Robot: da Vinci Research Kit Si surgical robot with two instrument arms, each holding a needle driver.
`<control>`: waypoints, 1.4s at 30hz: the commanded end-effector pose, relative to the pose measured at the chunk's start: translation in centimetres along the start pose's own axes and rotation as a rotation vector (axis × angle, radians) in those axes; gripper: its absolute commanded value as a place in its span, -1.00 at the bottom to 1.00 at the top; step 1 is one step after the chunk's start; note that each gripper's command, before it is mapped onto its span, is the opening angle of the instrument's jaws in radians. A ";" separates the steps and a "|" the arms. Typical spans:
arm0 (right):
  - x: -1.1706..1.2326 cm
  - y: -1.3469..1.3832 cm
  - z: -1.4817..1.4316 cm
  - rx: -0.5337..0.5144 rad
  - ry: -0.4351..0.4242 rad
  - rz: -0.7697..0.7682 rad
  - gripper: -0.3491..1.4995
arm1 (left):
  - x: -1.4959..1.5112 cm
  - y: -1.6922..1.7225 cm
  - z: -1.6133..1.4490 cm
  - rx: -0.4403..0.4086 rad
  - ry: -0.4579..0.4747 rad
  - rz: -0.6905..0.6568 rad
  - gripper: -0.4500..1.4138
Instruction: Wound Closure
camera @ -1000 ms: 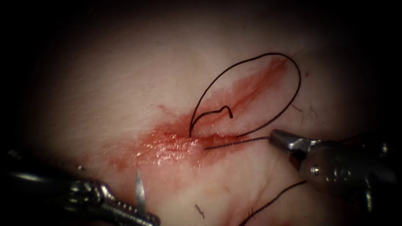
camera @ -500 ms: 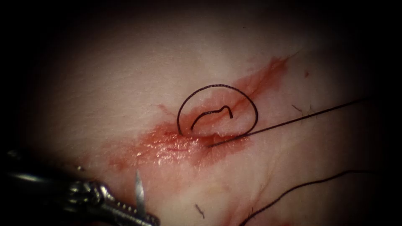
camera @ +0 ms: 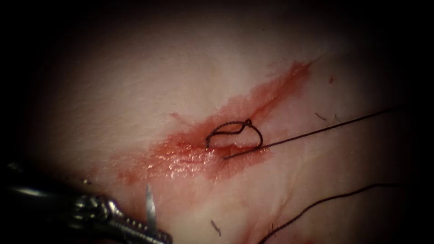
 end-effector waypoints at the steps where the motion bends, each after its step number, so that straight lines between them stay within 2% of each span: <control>1: -0.06 0.09 0.07 -0.006 -0.011 0.002 -1.00 | 0.01 -0.05 0.04 0.003 -0.001 0.000 -1.00; 8: -0.48 0.30 0.06 0.002 -0.059 0.012 -1.00 | 0.01 -0.05 0.04 0.003 -0.001 0.000 -1.00; 14: -0.52 0.32 0.05 0.002 -0.063 0.021 -1.00 | 0.01 -0.05 0.05 0.003 -0.001 0.000 -1.00; 22: -0.69 0.41 0.01 -0.007 -0.088 0.043 -1.00 | 0.00 -0.05 0.05 0.003 -0.001 0.000 -1.00; 23: -0.63 0.39 0.00 -0.009 -0.093 0.049 0.11 | 0.01 -0.05 0.05 0.003 -0.001 0.000 -1.00; 25: -0.50 0.32 0.00 -0.010 -0.090 0.060 0.57 | 0.01 -0.05 0.05 0.003 -0.001 0.000 -1.00; 26: -0.37 0.23 -0.02 0.016 -0.065 0.061 0.77 | 0.01 -0.05 0.05 0.003 -0.001 0.000 -1.00; 27: -0.09 0.05 -0.08 0.058 0.024 0.092 0.70 | 0.00 -0.05 0.05 0.003 -0.001 0.001 -1.00; 29: 0.00 0.00 -0.11 0.061 0.053 0.100 0.68 | 0.00 -0.06 0.05 0.003 -0.001 0.001 -1.00; 32: 0.67 -0.21 -0.22 0.131 0.277 0.154 0.57 | 0.00 -0.06 0.06 0.006 -0.002 0.002 -1.00; 33: 0.67 -0.21 -0.22 0.131 0.277 0.154 0.57 | 0.00 -0.06 0.06 0.006 -0.002 0.002 -1.00; 35: 0.96 -0.27 -0.25 0.172 0.361 0.195 0.44 | 0.00 -0.06 0.06 0.006 -0.002 0.002 -1.00; 36: 1.07 -0.30 -0.26 0.190 0.392 0.216 0.44 | 0.00 -0.06 0.06 0.006 -0.002 0.002 -1.00; 37: 1.18 -0.33 -0.28 0.201 0.418 0.224 0.17 | 0.00 -0.06 0.06 0.006 -0.002 0.002 -1.00; 38: 1.29 -0.36 -0.29 0.213 0.441 0.227 -0.51 | 0.00 -0.06 0.06 0.006 -0.002 0.002 -1.00; 39: 1.45 -0.40 -0.27 0.234 0.458 0.228 -0.58 | 0.00 -0.06 0.06 0.006 -0.002 0.002 -1.00; 42: 1.78 -0.48 -0.16 0.265 0.495 0.219 -0.49 | 0.00 -0.07 0.07 0.007 -0.001 0.002 -1.00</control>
